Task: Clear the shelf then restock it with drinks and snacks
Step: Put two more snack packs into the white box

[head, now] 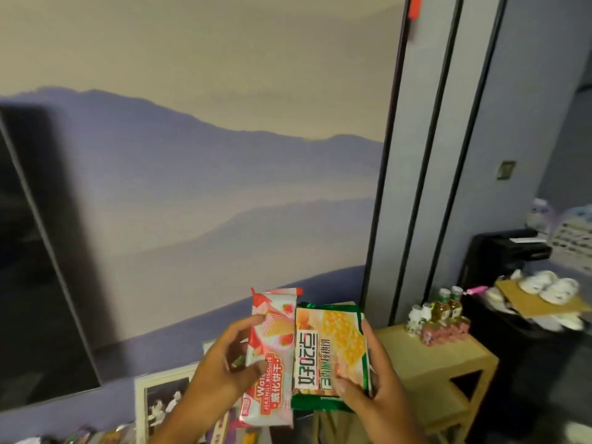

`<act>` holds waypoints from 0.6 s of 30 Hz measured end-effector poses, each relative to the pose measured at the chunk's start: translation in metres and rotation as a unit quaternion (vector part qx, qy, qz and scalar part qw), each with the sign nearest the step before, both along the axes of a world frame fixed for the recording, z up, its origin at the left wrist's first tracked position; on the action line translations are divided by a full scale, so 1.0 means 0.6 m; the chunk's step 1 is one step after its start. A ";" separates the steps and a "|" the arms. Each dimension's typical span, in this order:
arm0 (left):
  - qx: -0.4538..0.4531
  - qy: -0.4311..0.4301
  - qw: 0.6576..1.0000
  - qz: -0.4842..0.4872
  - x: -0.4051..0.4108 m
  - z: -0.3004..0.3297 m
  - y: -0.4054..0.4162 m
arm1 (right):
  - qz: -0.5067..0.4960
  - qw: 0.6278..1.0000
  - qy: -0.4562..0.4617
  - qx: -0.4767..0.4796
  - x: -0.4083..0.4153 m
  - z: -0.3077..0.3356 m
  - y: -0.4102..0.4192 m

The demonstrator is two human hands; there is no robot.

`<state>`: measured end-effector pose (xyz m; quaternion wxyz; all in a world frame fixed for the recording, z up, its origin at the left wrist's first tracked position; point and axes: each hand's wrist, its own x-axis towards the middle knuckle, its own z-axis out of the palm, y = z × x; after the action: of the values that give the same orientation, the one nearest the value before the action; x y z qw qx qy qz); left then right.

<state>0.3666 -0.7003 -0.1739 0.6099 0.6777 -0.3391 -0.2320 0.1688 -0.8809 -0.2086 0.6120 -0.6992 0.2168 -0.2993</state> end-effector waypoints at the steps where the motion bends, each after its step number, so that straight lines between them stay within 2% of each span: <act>1: 0.002 0.003 1.000 -0.001 -0.016 -0.001 -0.036 | 0.005 1.000 0.001 0.005 -0.015 0.000 -0.034; 10: 0.051 0.053 0.997 0.004 -0.109 -0.060 -0.293 | 0.036 0.992 0.117 -0.038 -0.076 -0.038 -0.306; 18: 0.132 0.044 0.990 -0.004 -0.054 -0.165 -0.434 | 0.072 0.980 0.173 -0.066 -0.007 -0.140 -0.470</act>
<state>0.3343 -0.9609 -0.2731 0.5289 0.7398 -0.2810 -0.3067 0.1648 -1.1628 -0.2925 0.5379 -0.7927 0.2485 -0.1431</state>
